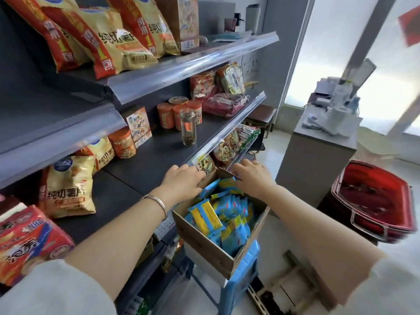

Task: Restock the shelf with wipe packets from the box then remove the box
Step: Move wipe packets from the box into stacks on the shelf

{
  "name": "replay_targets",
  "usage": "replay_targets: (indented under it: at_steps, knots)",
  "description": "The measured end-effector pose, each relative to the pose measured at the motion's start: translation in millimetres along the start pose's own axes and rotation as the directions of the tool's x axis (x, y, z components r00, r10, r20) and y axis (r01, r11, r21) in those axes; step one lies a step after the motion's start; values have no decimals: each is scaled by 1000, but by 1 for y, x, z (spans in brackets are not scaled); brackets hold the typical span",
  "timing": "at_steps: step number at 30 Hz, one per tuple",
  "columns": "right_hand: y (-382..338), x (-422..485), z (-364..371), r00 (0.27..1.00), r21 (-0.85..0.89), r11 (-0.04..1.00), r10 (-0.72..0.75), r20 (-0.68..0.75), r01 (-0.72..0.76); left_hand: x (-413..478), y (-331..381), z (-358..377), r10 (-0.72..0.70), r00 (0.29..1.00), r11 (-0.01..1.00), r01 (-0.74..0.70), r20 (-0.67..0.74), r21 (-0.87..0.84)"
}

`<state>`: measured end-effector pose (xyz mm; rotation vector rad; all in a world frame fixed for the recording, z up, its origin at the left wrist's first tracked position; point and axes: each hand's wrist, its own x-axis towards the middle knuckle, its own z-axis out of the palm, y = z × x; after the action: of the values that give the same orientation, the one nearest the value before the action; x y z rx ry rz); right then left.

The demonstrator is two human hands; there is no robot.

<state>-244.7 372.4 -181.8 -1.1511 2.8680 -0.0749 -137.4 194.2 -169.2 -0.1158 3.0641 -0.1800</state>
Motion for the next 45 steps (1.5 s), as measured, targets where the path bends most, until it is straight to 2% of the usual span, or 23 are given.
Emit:
replay_targets:
  at_steps: [8,18,24,30,35,37,39,42,43,44,45]
  knots:
    - [20,50,45,976,-61,995,87,202,-76,65,-18,71,94,982,990,-75,166,-120]
    - [37,81,115,920,-16,991,132,368,-136,118,-11,155,159,923,966,-73,350,-247]
    - [44,95,151,904,22,993,100,417,-119,133,-6,202,97,897,953,41,432,-301]
    - [55,99,174,900,75,991,69,431,-112,141,4,229,1,896,946,143,444,-291]
    - [59,102,180,909,167,975,67,411,-147,142,-5,228,-9,839,870,275,544,-410]
    - [58,103,177,905,215,962,67,420,-171,139,-11,220,40,843,829,273,537,-489]
    - [57,108,168,897,264,941,79,435,-210,137,-15,205,61,877,784,253,476,-567]
    - [55,122,147,858,295,894,165,486,-338,139,-18,172,-37,948,720,244,315,-650]
    - [54,126,139,834,322,849,220,505,-419,140,-18,158,-84,962,696,244,262,-676]
    - [53,130,131,796,383,761,277,539,-524,143,-17,146,-124,971,683,232,204,-693]
    - [51,132,123,737,463,615,314,598,-638,145,-16,134,-156,978,686,208,138,-697]
